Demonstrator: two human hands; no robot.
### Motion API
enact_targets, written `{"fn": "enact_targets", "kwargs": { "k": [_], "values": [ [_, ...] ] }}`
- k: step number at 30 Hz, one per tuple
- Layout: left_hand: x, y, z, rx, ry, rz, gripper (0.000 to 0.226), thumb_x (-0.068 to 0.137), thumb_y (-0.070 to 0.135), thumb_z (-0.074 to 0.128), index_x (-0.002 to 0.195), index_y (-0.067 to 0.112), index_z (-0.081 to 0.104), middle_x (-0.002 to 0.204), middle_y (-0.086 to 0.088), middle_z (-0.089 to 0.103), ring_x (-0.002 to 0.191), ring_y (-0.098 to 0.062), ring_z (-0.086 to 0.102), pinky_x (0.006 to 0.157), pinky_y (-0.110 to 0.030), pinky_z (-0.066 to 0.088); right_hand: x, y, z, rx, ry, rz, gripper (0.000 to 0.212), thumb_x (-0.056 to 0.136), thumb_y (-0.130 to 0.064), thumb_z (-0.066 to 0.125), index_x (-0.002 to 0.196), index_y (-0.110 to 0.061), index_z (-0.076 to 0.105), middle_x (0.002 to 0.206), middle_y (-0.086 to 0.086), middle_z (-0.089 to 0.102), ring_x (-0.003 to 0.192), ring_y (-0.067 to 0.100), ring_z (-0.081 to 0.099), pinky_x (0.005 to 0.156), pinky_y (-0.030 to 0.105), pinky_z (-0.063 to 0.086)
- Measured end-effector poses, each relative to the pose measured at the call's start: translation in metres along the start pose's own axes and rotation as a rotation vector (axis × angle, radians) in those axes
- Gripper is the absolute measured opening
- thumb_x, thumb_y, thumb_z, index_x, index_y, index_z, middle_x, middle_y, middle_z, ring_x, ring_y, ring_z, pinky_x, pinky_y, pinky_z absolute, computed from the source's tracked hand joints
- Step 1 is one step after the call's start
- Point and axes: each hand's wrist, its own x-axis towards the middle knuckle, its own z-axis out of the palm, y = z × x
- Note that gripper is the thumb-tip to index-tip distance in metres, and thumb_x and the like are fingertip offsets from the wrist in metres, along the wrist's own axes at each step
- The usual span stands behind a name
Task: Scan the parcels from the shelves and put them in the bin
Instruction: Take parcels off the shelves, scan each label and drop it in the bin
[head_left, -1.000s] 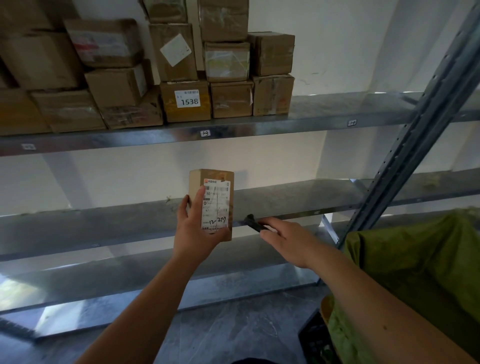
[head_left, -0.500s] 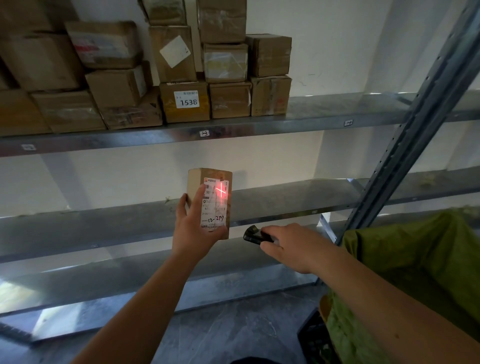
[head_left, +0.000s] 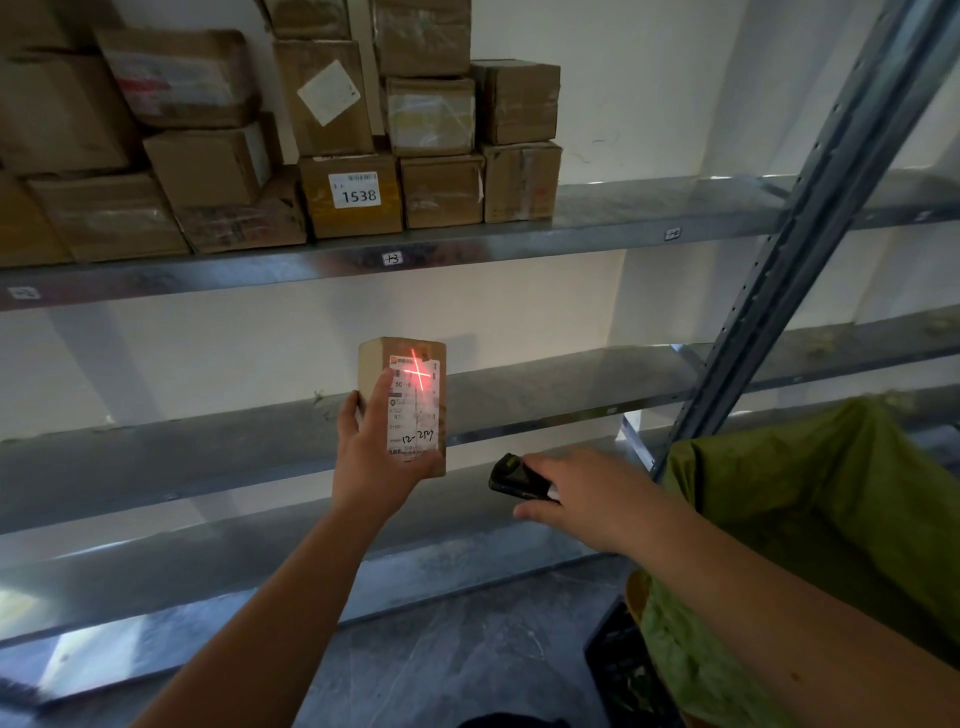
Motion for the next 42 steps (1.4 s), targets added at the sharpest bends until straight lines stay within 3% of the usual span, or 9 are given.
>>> {"fn": "enact_targets", "kwargs": {
  "k": [4,8,15,21,32,37,42],
  "values": [
    [-0.003,0.0,0.002,-0.016,-0.012,0.005,0.126,0.07,0.04,0.095,0.155,0.062,0.005,0.167,0.004,0.006,0.149,-0.035,0.03,0.108,-0.06,0.049,-0.01,-0.001,0.007,-0.071,0.04,0.049,0.068,0.099,-0.071,0.043,0.155,-0.033,0.036,0.117,0.006,0.061,0.089,0.017,0.049,0.072,0.034,0.042],
    [-0.008,0.0,0.004,-0.027,-0.014,0.012,0.125,0.071,0.04,0.094,0.155,0.063,0.004,0.167,0.004,0.007,0.15,-0.035,0.03,0.108,-0.061,0.048,-0.014,0.005,0.021,-0.162,0.074,0.122,0.076,0.097,-0.076,0.036,0.161,-0.037,0.022,0.129,0.013,0.057,0.115,0.031,0.055,0.089,0.04,0.048],
    [-0.016,0.002,0.007,-0.037,-0.006,0.017,0.125,0.07,0.042,0.094,0.155,0.061,0.005,0.167,0.006,0.008,0.151,-0.034,0.029,0.109,-0.063,0.047,-0.025,0.007,0.036,-0.226,0.13,0.17,0.078,0.097,-0.078,0.031,0.162,-0.039,0.014,0.133,0.017,0.054,0.121,0.034,0.052,0.095,0.044,0.047],
    [-0.02,-0.001,0.007,-0.038,0.025,0.021,0.123,0.074,0.042,0.093,0.156,0.061,0.004,0.169,0.007,0.002,0.155,-0.036,0.022,0.112,-0.064,0.044,-0.033,0.008,0.049,-0.234,0.079,0.213,0.078,0.096,-0.08,0.028,0.162,-0.042,0.011,0.142,0.018,0.049,0.129,0.037,0.047,0.099,0.047,0.046],
    [-0.029,0.001,0.013,-0.115,0.101,0.045,0.124,0.077,0.035,0.092,0.143,0.076,-0.005,0.169,0.007,-0.003,0.154,-0.034,0.019,0.113,-0.057,0.043,-0.041,0.003,0.058,-0.171,0.061,0.201,0.076,0.096,-0.08,0.027,0.162,-0.044,0.013,0.133,0.015,0.054,0.117,0.031,0.054,0.087,0.039,0.045],
    [-0.026,0.002,0.016,-0.205,0.116,0.024,0.123,0.078,0.031,0.091,0.138,0.08,-0.004,0.168,0.009,-0.006,0.154,-0.033,0.016,0.113,-0.058,0.045,-0.045,-0.005,0.058,-0.114,0.039,0.2,0.075,0.097,-0.079,0.028,0.162,-0.044,0.013,0.136,0.015,0.054,0.122,0.032,0.052,0.094,0.04,0.046],
    [-0.023,0.001,0.024,-0.209,0.136,0.002,0.117,0.079,0.031,0.091,0.152,0.063,0.005,0.168,0.01,-0.009,0.155,-0.033,0.012,0.113,-0.06,0.045,-0.046,-0.011,0.056,-0.085,0.047,0.194,0.075,0.097,-0.079,0.028,0.162,-0.045,0.012,0.135,0.014,0.054,0.121,0.03,0.053,0.095,0.039,0.045]
  ]
}}
